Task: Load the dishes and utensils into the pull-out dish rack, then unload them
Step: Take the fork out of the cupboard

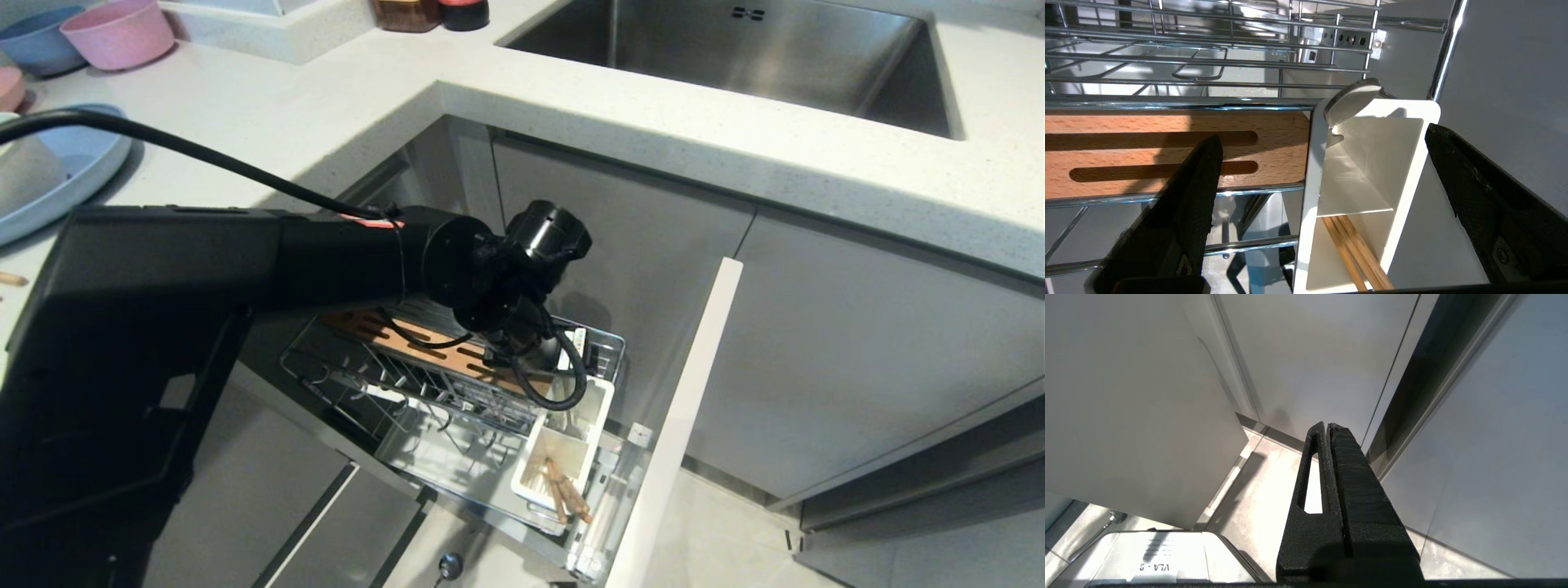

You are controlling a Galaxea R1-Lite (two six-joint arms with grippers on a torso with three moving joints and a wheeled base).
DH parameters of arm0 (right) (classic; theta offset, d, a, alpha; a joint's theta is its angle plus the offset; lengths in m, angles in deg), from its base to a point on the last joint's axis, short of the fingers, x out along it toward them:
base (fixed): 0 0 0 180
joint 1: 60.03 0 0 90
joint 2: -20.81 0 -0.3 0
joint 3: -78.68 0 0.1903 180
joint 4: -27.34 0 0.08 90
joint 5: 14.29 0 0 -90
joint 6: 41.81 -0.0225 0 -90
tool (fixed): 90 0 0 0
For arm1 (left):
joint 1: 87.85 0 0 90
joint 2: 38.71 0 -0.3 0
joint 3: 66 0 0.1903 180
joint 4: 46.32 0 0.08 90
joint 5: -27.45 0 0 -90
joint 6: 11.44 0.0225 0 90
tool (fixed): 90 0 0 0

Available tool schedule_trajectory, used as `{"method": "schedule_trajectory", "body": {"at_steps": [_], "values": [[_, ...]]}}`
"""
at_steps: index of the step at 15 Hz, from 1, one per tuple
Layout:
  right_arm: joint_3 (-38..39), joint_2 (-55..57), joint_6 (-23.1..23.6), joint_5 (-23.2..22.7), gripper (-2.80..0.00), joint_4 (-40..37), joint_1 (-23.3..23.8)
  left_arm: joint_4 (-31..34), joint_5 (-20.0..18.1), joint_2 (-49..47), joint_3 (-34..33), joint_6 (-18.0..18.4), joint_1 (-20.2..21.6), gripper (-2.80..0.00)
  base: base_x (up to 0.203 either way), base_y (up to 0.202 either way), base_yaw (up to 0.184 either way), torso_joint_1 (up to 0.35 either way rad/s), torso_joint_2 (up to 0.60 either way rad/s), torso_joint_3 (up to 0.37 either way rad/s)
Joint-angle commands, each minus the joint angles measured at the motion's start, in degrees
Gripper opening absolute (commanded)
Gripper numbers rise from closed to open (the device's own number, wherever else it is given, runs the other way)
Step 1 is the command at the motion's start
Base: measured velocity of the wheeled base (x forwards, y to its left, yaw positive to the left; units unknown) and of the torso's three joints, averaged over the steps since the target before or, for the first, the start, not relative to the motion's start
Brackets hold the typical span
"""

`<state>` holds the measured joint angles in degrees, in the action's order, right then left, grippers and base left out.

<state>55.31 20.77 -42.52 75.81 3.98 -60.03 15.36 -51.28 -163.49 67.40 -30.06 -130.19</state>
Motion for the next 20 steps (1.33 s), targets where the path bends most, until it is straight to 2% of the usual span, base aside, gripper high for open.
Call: {"method": "schedule_trajectory", "body": {"at_steps": [1, 19, 20], "values": [[0.09, 0.05, 0.00, -0.01, -2.80, 0.00, 0.00, 0.27, 0.07, 0.07, 0.01, -0.09, -0.03, -2.80, 0.000, 0.000, 0.000, 0.000, 0.00, 0.000], [0.05, 0.05, 0.00, -0.01, -2.80, 0.00, 0.00, 0.89, 0.34, 3.27, 0.01, -1.06, -1.53, -2.80, 0.000, 0.000, 0.000, 0.000, 0.00, 0.000], [0.08, 0.05, 0.00, -0.01, -2.80, 0.00, 0.00, 0.97, 0.36, 3.32, -0.08, -1.06, -1.52, 0.00, 0.000, 0.000, 0.000, 0.000, 0.00, 0.000]]}}
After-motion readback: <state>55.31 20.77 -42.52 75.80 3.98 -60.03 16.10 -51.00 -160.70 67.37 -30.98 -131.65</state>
